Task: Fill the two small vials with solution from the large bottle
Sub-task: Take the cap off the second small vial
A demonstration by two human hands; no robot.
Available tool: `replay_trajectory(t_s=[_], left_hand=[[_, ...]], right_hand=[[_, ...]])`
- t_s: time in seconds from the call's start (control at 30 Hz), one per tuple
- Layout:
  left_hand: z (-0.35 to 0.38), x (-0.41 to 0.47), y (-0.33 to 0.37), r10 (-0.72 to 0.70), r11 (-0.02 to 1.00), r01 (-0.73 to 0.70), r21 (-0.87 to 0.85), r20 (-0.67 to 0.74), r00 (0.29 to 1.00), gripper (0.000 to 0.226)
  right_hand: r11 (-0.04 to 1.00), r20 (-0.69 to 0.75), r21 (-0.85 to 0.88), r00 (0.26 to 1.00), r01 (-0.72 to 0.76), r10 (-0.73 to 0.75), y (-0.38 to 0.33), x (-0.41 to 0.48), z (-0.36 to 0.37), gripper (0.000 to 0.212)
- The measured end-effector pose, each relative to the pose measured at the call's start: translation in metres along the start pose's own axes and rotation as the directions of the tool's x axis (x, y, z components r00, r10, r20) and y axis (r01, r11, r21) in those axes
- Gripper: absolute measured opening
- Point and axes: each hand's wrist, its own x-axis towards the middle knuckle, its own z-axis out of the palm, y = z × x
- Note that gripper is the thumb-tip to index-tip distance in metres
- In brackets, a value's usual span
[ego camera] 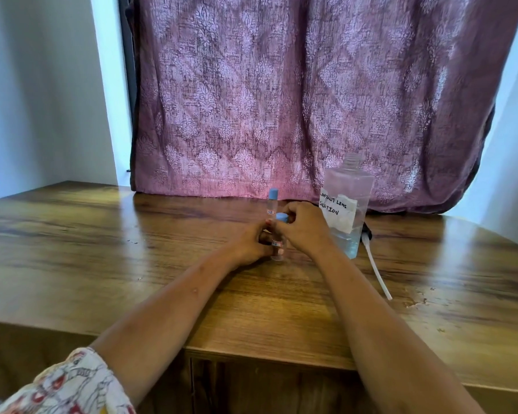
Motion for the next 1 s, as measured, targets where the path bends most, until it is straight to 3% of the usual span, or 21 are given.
replay_trajectory(t_s=[0.2,0.47,0.6,0.67,0.77,0.83,0.93,1.0], left_hand=[[-0.008,0.001,-0.002,-0.004,1.0,0.004,0.003,-0.025,1.0,0.04],[-0.012,-0.001,-0.001,-0.016,0.999,0.016,0.032,-0.012,1.0,0.038],[-0.014,-0.003,0.0,-0.018,0.999,0.019,0.041,-0.025,1.0,0.043],[-0.014,-0.004,0.0,-0.011,0.999,0.012,0.044,-0.03,0.999,0.043],[-0.014,-0.006,0.003,0.018,0.998,-0.015,0.067,-0.037,0.999,0.041],[-0.015,-0.007,0.004,0.035,0.995,-0.029,0.1,-0.06,0.998,0.041],[-0.015,-0.006,0.001,0.026,0.992,-0.018,0.129,-0.067,0.997,0.043],[-0.015,-0.005,-0.001,0.002,0.996,0.003,0.084,-0.054,0.999,0.039]], right_hand=[[0.963,0.08,0.27,0.996,0.019,-0.042,-0.001,0.0,-0.004,0.024],[0.937,0.171,0.343,0.977,0.063,-0.128,-0.002,-0.002,-0.002,0.034],[0.885,0.27,0.465,0.953,-0.003,-0.139,-0.003,-0.001,-0.002,0.035],[0.898,0.235,0.438,0.97,-0.044,-0.067,-0.001,0.001,0.005,0.035],[0.988,0.081,0.157,0.997,-0.005,-0.007,0.003,0.005,0.016,0.036],[0.997,0.045,0.08,0.999,0.016,-0.02,0.003,0.007,0.021,0.035],[0.987,0.066,0.156,0.997,0.03,-0.041,0.001,0.01,0.022,0.027],[0.936,0.05,0.353,0.999,-0.003,-0.015,-0.001,0.012,0.017,0.023]])
